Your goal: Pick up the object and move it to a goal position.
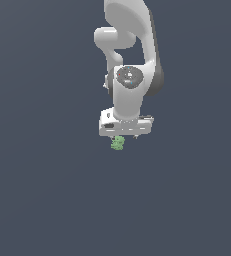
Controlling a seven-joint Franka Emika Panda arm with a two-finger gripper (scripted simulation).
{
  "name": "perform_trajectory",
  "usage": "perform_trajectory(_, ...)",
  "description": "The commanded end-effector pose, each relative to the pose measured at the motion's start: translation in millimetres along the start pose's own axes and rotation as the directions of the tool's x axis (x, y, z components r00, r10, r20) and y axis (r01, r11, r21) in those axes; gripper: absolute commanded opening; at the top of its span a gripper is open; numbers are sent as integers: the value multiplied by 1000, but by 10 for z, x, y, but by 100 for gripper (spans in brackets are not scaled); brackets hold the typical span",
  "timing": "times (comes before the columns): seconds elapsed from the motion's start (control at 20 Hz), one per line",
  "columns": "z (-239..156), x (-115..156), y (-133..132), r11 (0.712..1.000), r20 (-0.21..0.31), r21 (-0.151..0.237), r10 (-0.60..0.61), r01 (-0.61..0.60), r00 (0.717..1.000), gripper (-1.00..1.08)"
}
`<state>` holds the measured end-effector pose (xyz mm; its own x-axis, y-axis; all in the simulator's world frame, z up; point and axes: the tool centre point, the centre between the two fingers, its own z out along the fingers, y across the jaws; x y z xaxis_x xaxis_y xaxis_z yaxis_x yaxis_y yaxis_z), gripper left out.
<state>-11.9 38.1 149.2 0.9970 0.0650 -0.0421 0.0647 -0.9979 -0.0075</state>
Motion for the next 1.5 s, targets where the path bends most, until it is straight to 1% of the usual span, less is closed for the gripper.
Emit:
perform_trajectory(0.0, 0, 0, 0, 1000, 0, 0, 0, 0, 1000, 100)
perform_trajectory(0.15, 8, -10, 36, 1000, 4, 1, 2, -2, 1000, 100)
perform_trajectory(0.45, 38, -56, 206, 1000, 21, 4, 6, -6, 1000, 100)
perform_trajectory(0.8, 64, -67, 203, 1000, 18, 4, 17, -17, 1000, 100)
perform_trajectory(1.15, 229, -154, 203, 996, 1, 1, 94, -94, 996, 100)
perform_trajectory(1.45, 445, -289, 206, 980, -23, 2, 200, -200, 980, 100)
